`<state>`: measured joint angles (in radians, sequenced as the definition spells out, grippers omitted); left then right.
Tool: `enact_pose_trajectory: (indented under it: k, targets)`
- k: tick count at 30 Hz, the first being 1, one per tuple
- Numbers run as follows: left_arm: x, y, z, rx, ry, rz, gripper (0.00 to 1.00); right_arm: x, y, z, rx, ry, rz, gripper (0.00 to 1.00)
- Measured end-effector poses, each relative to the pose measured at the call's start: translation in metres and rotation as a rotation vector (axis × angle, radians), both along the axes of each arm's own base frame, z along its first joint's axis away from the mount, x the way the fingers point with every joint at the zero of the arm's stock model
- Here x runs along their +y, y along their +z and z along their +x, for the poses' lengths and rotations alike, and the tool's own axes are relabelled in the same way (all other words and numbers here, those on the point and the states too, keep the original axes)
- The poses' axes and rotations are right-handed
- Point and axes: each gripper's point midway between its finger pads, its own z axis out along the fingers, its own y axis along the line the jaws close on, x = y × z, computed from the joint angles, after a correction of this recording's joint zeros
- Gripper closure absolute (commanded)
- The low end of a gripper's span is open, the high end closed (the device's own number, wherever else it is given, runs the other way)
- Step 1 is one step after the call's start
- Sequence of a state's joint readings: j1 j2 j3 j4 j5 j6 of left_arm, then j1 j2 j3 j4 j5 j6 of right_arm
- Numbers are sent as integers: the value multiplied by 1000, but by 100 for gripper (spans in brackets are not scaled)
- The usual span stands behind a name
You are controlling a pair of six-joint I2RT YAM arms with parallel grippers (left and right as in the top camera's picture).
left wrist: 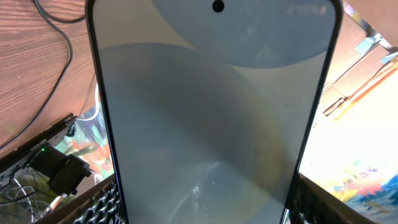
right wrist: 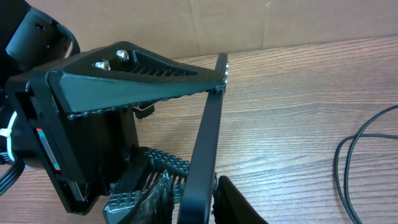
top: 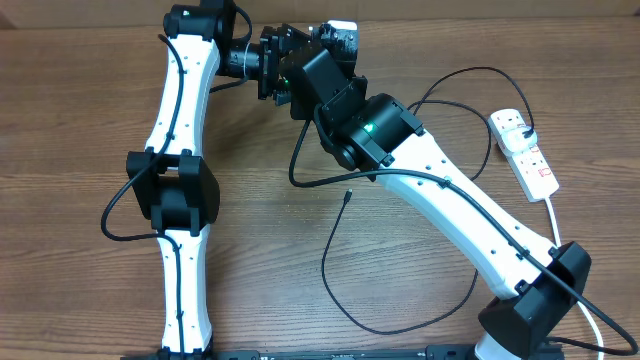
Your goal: Plug charger to phone and switch on socket
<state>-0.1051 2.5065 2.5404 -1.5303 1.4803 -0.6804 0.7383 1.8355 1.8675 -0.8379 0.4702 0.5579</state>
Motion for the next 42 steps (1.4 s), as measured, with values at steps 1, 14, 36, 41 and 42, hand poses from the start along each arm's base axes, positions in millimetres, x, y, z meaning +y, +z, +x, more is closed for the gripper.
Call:
enact_pose_trajectory:
  k: [1, 14, 36, 41, 42]
  targets:
    - [0, 0, 0, 0, 0, 0, 29, 0, 0, 0, 0, -1, 1, 77]
    - [0, 0, 0, 0, 0, 0, 29, 1, 1, 1, -3, -8, 13, 80]
    - [-5, -1, -2, -8, -10, 3, 29, -7, -2, 1, 9, -33, -4, 93]
    - [-4, -1, -1, -7, -8, 3, 28, -9, -3, 2, 10, -38, -3, 96]
    - [-4, -1, -1, -7, -8, 3, 28, -9, -3, 2, 10, -38, -3, 96]
